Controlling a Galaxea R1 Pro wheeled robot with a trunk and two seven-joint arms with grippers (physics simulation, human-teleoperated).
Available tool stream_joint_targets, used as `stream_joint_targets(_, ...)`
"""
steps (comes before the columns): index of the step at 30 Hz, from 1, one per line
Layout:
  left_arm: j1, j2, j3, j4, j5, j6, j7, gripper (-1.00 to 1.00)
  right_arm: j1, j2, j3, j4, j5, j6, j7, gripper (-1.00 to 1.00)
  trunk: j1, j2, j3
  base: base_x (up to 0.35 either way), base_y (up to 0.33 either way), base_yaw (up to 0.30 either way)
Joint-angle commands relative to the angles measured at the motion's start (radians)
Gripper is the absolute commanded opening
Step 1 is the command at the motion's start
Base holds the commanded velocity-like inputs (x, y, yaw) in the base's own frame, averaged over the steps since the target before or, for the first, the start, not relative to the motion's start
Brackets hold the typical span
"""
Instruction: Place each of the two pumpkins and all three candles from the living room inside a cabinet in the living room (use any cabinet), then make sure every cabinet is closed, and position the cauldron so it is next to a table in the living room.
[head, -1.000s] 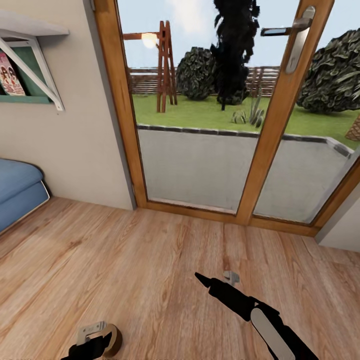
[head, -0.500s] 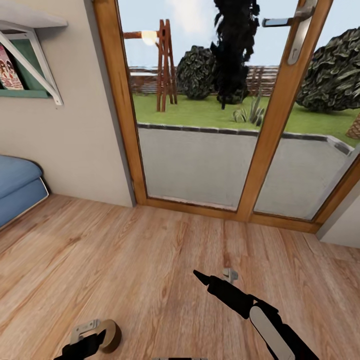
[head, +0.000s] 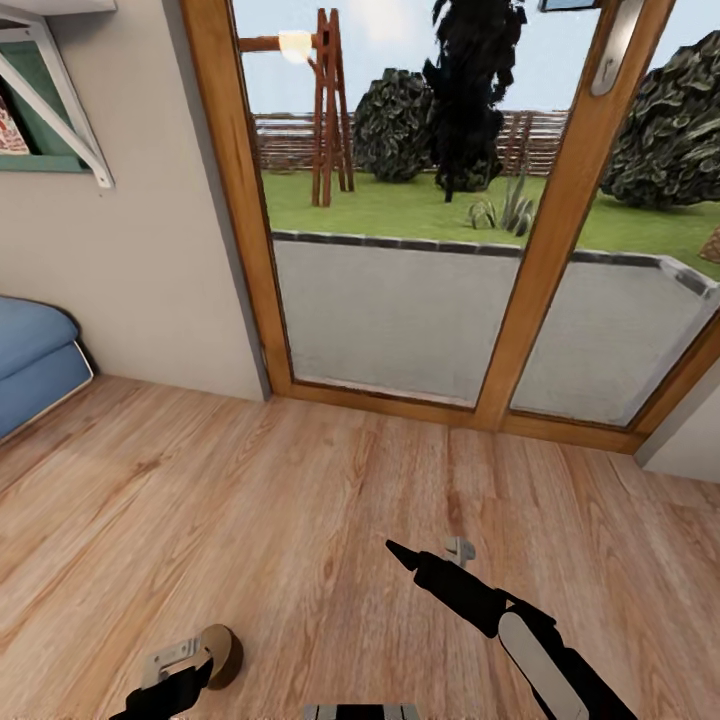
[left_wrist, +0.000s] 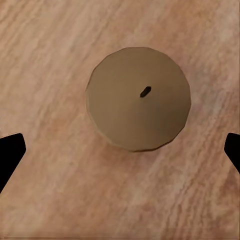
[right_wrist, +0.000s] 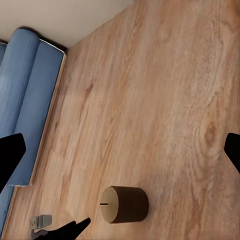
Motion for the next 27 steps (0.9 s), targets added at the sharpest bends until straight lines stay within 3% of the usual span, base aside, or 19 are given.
stream_joint_targets(1, 0.000, 0.001, -0.003, -0.001, 0.008, 0.004, 0.000, 1.00, -0.001, -0.001, 0.001, 0.000, -0.008, 0.004, 0.000, 1.00, 0.000, -0.001, -0.005, 0.000, 0.000, 0.000)
stream_joint_targets(24, 0.000, -0.001, -0.007, -0.001, 0.005, 0.004, -0.007, 1.00, -0.001, -0.001, 0.001, 0.000, -0.010, 0.003, 0.000, 1.00, 0.011, -0.006, -0.094, 0.000, 0.000, 0.000)
stream_joint_targets(27, 0.000, -0.001, -0.009, -0.001, 0.005, 0.004, -0.010, 1.00, -0.001, -0.001, 0.001, 0.000, -0.010, 0.003, 0.000, 1.00, 0.011, -0.006, -0.094, 0.000, 0.000, 0.000)
